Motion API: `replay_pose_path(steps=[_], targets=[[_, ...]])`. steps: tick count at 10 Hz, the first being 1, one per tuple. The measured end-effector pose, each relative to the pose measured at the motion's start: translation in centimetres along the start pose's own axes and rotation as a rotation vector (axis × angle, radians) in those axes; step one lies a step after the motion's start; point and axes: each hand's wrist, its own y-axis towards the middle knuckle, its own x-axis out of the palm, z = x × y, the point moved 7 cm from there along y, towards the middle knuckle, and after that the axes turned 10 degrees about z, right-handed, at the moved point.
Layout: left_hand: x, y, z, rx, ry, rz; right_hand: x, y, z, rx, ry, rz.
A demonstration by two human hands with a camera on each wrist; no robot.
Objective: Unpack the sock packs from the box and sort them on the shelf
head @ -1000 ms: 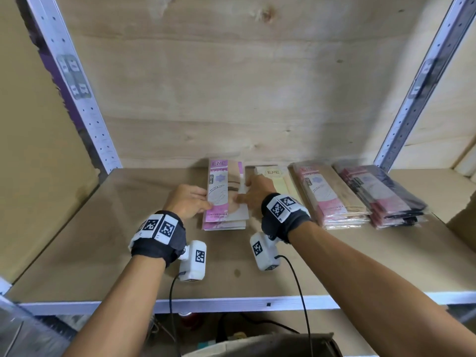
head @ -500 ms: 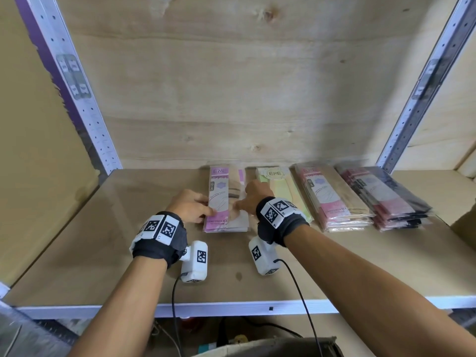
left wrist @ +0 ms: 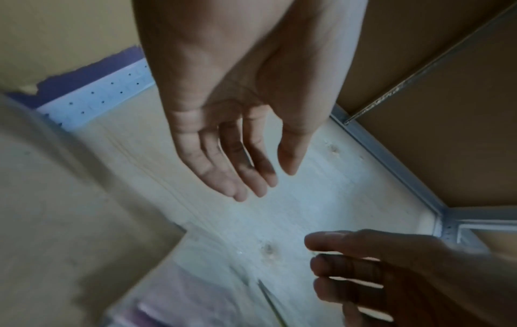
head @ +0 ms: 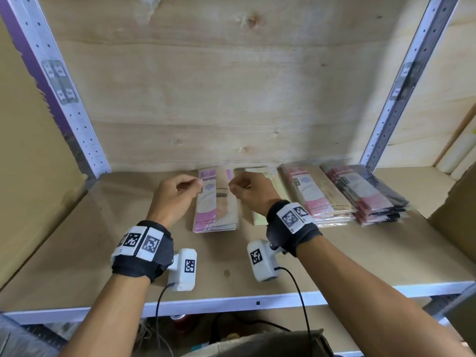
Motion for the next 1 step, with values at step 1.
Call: replay_pose_path(steps=[1], targets=[[1.6, -2.79, -0.3, -0.082, -0.196, -0.12, -0.87, -2.93, 1.37, 0.148, 0.357, -0.03]])
